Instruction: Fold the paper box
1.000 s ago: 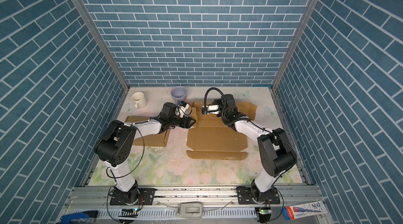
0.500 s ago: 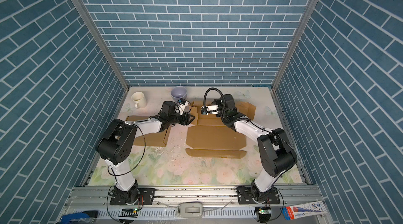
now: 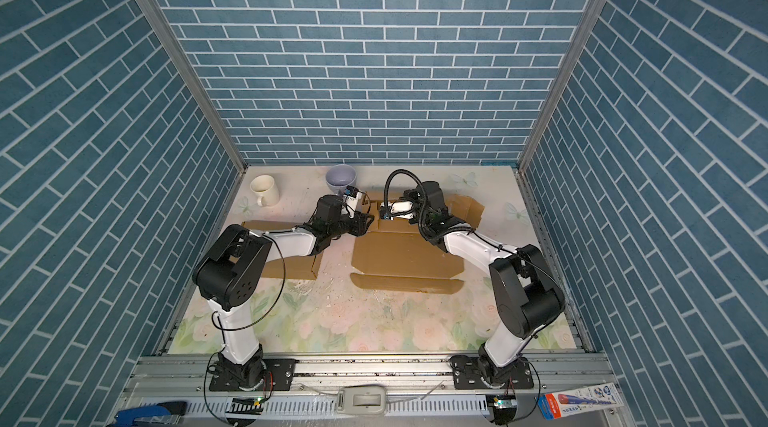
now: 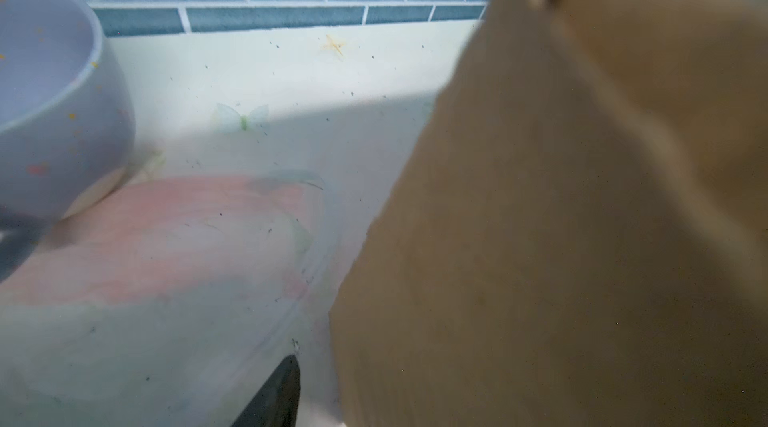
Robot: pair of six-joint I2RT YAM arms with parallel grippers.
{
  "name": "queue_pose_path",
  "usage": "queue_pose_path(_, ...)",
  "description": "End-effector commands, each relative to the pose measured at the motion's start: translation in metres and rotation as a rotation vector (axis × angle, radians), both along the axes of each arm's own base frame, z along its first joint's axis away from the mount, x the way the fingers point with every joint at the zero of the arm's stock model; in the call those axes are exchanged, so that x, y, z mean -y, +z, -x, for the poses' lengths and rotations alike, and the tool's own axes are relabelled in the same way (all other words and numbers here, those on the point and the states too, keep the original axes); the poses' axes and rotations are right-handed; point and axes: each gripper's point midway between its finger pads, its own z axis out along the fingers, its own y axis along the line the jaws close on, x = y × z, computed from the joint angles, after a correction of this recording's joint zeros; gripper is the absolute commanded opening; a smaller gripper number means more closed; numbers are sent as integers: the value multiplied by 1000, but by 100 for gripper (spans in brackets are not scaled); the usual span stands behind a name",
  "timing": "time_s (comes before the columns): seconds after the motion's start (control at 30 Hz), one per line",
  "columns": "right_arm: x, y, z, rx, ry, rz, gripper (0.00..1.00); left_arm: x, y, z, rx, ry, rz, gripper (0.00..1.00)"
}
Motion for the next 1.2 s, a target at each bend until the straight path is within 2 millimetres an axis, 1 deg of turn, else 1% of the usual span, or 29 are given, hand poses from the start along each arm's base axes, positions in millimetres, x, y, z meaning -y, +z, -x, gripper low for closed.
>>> queue_pose_path(0.0, -3, -12, 11, -45, 20, 8, 0, -10, 9, -16, 101, 80, -4, 61)
queue_pose_path(0.13, -2, -16, 11, -58, 18, 14, 0, -12, 16, -20, 158, 98, 2, 61)
queue_pose_path(0.23, -2, -18, 11, -61, 15, 15, 0, -11, 18, -22, 176, 102, 7, 56)
queue_pose_path(0.37, -1, -19, 13, -68, 9, 10, 0, -12, 17, -24, 193, 126, -23, 45)
queue_pose_path(0.47, -3, -16, 17, -84, 2, -18, 0, -12, 18, -26, 206, 152, -59, 33)
queue_pose_path(0.5, -4, -14, 20, -91, 2, -30, 4, -11, 17, -26, 208, 160, -66, 29)
queue_pose_path(0.57, -4, -12, 24, -114, -2, -58, 15, -8, 18, -24, 217, 165, -63, 23)
queue_pose_path(0.6, -3, -10, 27, -130, -3, -72, 22, -7, 19, -23, 221, 168, -61, 21)
queue_pose_path(0.67, -3, -10, 32, -171, -12, -97, 31, -6, 20, -22, 228, 169, -53, 19)
queue_pose_path(0.77, -4, -3, 42, -245, -23, -177, 41, -5, 20, -20, 235, 170, -45, 15)
queue_pose_path(0.83, -5, 6, 50, -308, -29, -261, 46, -5, 21, -19, 239, 163, -41, 12)
queue_pose_path(0.87, -7, 14, 54, -342, -29, -313, 49, -4, 21, -17, 238, 159, -42, 11)
queue_pose_path(0.93, -9, 21, 64, -418, -22, -366, 51, -3, 21, -14, 240, 149, -40, 10)
queue_pose_path(1.03, -10, 24, 79, -525, -27, -412, 52, -2, 23, -6, 237, 127, -25, 9)
queue_pose_path(1.17, -17, 43, 102, -683, -1, -556, 53, 2, 22, 6, 220, 84, -11, 9)
